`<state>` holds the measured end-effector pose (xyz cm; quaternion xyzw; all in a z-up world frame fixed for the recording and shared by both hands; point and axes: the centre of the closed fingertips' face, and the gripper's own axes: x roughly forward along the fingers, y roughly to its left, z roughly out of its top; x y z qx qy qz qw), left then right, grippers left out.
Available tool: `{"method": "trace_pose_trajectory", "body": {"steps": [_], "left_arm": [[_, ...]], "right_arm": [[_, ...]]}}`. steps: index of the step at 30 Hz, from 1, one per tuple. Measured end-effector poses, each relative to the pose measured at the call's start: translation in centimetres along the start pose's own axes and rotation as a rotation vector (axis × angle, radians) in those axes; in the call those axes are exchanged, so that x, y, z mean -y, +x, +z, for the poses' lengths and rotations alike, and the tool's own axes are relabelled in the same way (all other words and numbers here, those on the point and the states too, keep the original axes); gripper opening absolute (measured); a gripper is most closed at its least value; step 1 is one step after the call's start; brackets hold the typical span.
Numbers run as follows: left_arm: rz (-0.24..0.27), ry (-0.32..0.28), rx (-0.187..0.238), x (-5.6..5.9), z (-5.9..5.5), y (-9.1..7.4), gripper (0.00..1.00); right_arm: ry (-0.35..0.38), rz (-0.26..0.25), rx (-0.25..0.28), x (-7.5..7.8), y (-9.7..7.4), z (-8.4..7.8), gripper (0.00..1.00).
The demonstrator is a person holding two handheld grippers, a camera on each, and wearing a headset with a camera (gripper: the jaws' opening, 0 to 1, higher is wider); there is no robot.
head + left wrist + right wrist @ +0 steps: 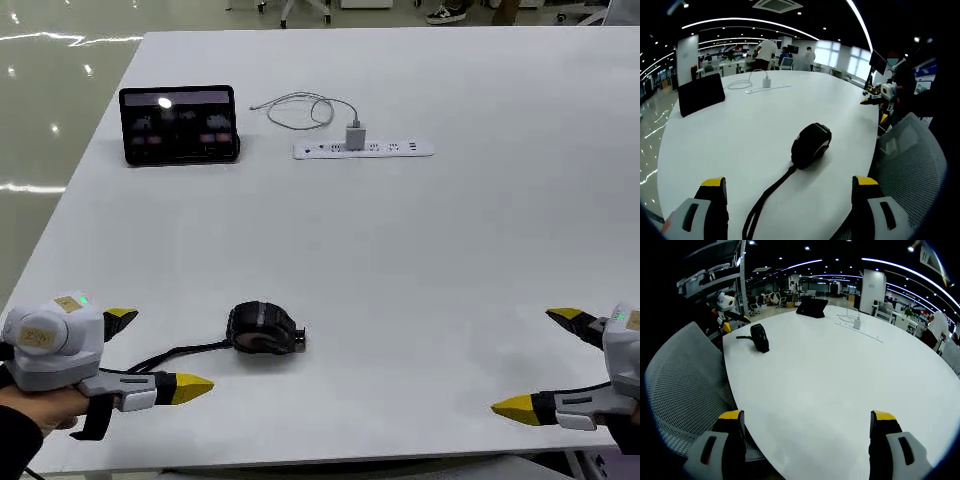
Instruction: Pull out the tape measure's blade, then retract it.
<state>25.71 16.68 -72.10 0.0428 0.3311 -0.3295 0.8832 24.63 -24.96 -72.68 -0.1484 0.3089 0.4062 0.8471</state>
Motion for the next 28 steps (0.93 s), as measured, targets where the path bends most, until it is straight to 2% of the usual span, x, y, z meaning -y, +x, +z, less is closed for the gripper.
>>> {"method": "trace_pose_trajectory", "body": {"steps": [4, 9, 11, 16, 18, 23, 28], "left_arm": [[0.003, -0.005, 0.011, -0.3, 0.2, -0.1, 1.0], [-0.006, -0.02, 0.02, -0.1, 0.4, -0.1, 1.0], [0.027, -0.01, 0.003, -0.6, 0.2, 0.0, 1.0], [-0.017, -0.014, -0.013, 0.5, 0.1, 0.2, 1.0], [-0.003, -0.003, -0.013, 0.3, 0.2, 0.3, 1.0], [-0.008, -0.013, -0.003, 0.3, 0.6, 0.1, 1.0], [-0.011, -0.016, -0.005, 0.3, 0.4, -0.1, 1.0]], "right_arm": [[0.013, -0.011, 0.009, 0.4, -0.3, -0.3, 1.0], [0.007, -0.016, -0.004, 0.4, -0.4, -0.5, 1.0], [0.008, -0.017, 0.0, 0.3, -0.4, -0.5, 1.0], [0.034, -0.021, 0.004, 0.5, -0.4, -0.7, 1.0], [0.027, -0.023, 0.006, 0.5, -0.4, -0.7, 1.0], [0.025, -0.02, 0.005, 0.6, -0.4, -0.8, 1.0], [0.022, -0.016, 0.006, 0.4, -0.3, -0.7, 1.0]]}}
